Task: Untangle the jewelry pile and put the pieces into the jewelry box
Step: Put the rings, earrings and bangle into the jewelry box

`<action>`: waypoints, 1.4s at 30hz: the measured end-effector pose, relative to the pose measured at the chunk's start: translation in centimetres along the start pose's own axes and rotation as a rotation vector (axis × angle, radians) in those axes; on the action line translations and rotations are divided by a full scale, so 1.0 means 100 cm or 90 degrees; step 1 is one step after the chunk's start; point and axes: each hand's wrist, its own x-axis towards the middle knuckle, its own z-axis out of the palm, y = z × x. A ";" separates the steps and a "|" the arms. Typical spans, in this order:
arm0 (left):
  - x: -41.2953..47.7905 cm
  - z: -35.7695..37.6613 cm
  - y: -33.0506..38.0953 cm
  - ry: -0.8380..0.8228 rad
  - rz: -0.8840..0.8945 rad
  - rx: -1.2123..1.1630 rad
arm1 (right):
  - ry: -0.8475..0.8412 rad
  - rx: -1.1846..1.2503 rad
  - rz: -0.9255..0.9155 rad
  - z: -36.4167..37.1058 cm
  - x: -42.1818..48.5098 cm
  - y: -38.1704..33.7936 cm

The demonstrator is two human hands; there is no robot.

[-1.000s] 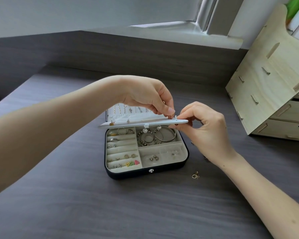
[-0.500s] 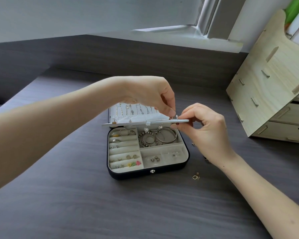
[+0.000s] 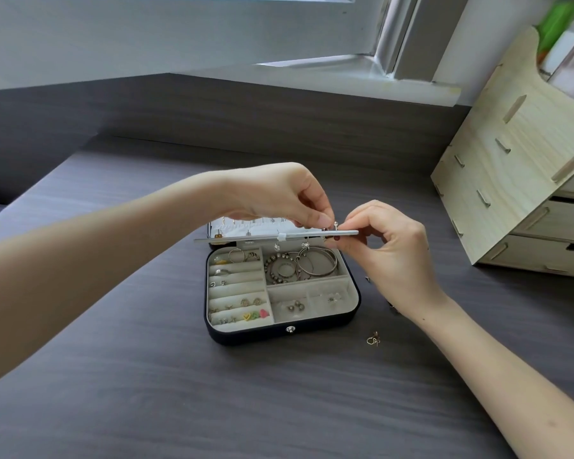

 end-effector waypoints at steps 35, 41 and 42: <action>-0.003 0.003 0.011 0.064 -0.081 0.090 | 0.009 0.006 0.006 0.001 0.002 0.003; -0.007 -0.002 0.009 0.022 -0.055 -0.028 | 0.007 0.010 0.008 0.001 0.001 0.003; -0.006 -0.003 0.009 0.020 -0.062 -0.049 | 0.004 0.009 0.009 0.001 0.001 0.003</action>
